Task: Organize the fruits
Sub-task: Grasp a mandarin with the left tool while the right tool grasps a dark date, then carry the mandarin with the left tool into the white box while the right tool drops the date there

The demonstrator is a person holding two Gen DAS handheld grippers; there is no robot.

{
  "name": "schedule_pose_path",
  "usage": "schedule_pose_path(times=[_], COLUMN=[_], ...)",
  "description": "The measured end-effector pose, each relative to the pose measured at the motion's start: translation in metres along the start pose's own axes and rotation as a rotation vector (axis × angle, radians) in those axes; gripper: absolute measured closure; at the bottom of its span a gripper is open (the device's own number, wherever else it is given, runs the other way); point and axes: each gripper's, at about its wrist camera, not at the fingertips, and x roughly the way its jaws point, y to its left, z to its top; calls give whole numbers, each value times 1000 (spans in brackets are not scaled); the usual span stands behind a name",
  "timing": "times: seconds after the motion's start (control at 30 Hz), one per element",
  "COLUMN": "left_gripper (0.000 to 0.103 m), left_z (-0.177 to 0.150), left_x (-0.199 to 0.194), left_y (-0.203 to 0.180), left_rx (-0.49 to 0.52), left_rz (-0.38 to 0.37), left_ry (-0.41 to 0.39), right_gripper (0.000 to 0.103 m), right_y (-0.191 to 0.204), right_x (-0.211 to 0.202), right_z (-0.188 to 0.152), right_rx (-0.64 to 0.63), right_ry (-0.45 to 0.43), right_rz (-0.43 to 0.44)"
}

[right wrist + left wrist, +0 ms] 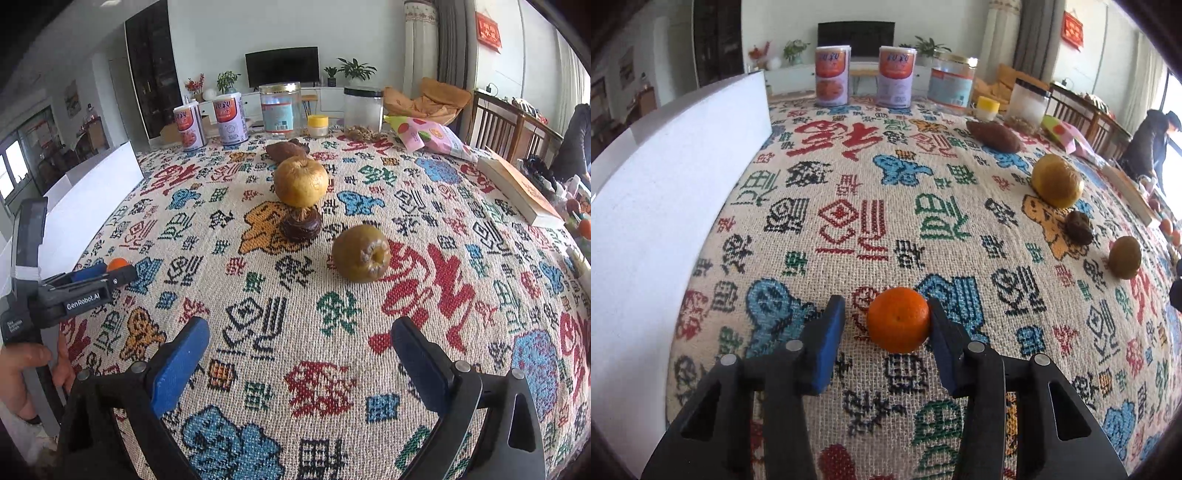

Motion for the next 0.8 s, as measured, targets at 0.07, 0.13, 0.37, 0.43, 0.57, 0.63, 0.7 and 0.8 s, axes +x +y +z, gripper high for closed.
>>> schedule_pose_path(times=[0.07,0.13,0.37,0.43,0.57,0.63,0.7,0.8], left_gripper=[74,74,74,75,75,75,75,75], left_z=[0,0,-2,-2,-2,-4,-9,-14], left_x=[-1,-2,-29,-40,-80,-107,-135,-180], left_y=[0,3,21,25,35,42,54,83], left_rx=[4,-12,-103,-120,-155,-167,-189,-248], left_rz=[2,-4,-90,-112,-199,-251,-299,-327], left_ry=[0,8,19,12,-8,-13,-16,-41], right_gripper=[4,5,45,58,59,58,58,58], right_y=[8,13,10,12,29,44,62,97], right_x=[11,46,157,158,127,101,77,49], right_z=[39,72,96,98,96,92,83,71], right_rx=[-67,-96,-102,-108,-138,-155,-190,-222], right_ry=[29,153,449,443,409,383,370,365], right_rz=[4,22,-1,1,43,90,135,223])
